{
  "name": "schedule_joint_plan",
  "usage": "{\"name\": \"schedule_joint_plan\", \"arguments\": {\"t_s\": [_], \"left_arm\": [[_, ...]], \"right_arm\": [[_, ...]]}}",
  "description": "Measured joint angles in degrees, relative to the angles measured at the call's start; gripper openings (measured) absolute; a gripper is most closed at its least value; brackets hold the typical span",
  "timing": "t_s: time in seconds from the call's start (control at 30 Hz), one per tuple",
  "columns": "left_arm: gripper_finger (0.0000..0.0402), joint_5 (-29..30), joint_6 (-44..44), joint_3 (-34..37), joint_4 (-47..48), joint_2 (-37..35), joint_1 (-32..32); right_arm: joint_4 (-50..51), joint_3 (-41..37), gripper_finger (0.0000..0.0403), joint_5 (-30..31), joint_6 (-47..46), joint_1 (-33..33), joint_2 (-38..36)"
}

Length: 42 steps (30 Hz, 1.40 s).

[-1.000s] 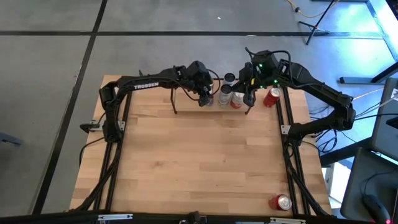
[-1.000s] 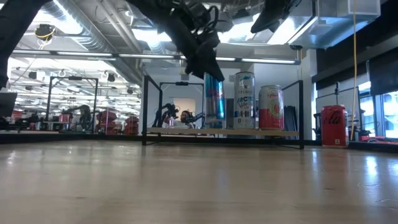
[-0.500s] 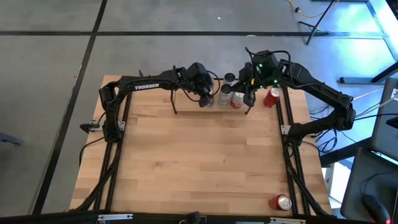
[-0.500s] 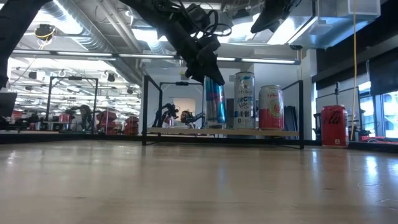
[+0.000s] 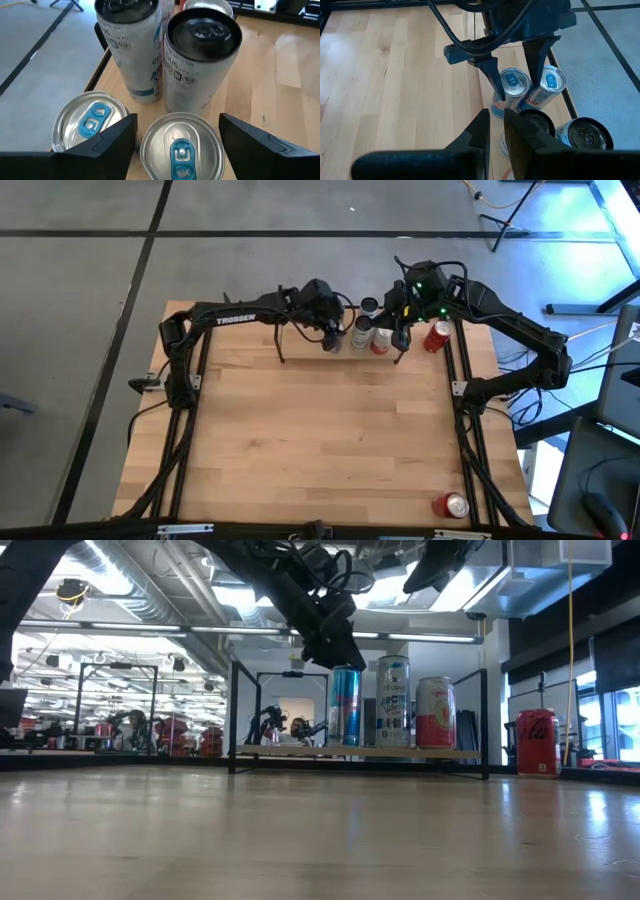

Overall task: Place canned beverage on shelf
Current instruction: Align the blue soda can with the other blue soda can on the shelf, then move the top red and black soda can to the center of the table

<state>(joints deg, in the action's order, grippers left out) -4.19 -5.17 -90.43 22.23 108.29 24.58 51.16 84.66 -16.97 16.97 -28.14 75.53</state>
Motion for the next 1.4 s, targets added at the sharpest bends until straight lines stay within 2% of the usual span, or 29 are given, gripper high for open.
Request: {"name": "schedule_joint_plan", "arguments": {"t_s": [0.27,0.4,0.47,0.57,0.63,0.73,0.87,1.07,1.17,1.27,1.4], "left_arm": [[0.0267,0.8,-0.1,-8.8,4.3,-0.3,-0.4],[0.0267,1.4,-0.1,-15.8,11.3,-0.9,-0.6],[0.0267,2.2,0.0,-18.2,16.6,-1.7,-0.7],[0.0267,4.2,0.6,-19.1,23.0,-3.7,-1.0],[0.0267,5.6,2.1,-18.0,25.4,-5.8,-1.3],[0.0267,6.4,3.9,-14.2,27.1,-9.9,-1.9],[0.0267,6.6,4.5,-6.6,25.7,-16.0,-2.5],[0.0267,6.6,4.4,4.0,23.4,-24.8,-1.1],[0.0267,6.2,4.3,7.7,23.2,-28.4,-0.2],[0.0267,5.9,2.3,9.9,23.2,-31.4,0.5],[0.0267,6.0,-0.7,11.3,23.2,-34.0,1.7]], "right_arm": [[-0.7,0.0,0.0046,-0.1,-2.9,0.0,0.0],[-2.9,0.0,0.0046,-0.3,-3.5,0.0,0.0],[-2.6,0.0,0.0046,2.7,-4.8,0.0,-0.3],[-0.6,0.0,0.0046,11.2,-6.2,-0.1,-1.5],[1.9,0.0,0.0046,15.1,-6.7,-0.7,-2.4],[8.0,0.0,0.0054,17.8,-8.2,-2.9,-3.2],[15.8,0.0,0.0103,23.1,-12.1,-6.4,-3.0],[24.3,0.0,0.0228,33.4,-19.5,-12.7,-3.1],[26.2,0.0,0.0288,33.9,-23.9,-16.4,-2.7],[27.0,0.0,0.0338,31.2,-25.6,-19.2,-1.5],[28.9,0.0,0.0381,29.5,-28.9,-21.5,0.2]]}}
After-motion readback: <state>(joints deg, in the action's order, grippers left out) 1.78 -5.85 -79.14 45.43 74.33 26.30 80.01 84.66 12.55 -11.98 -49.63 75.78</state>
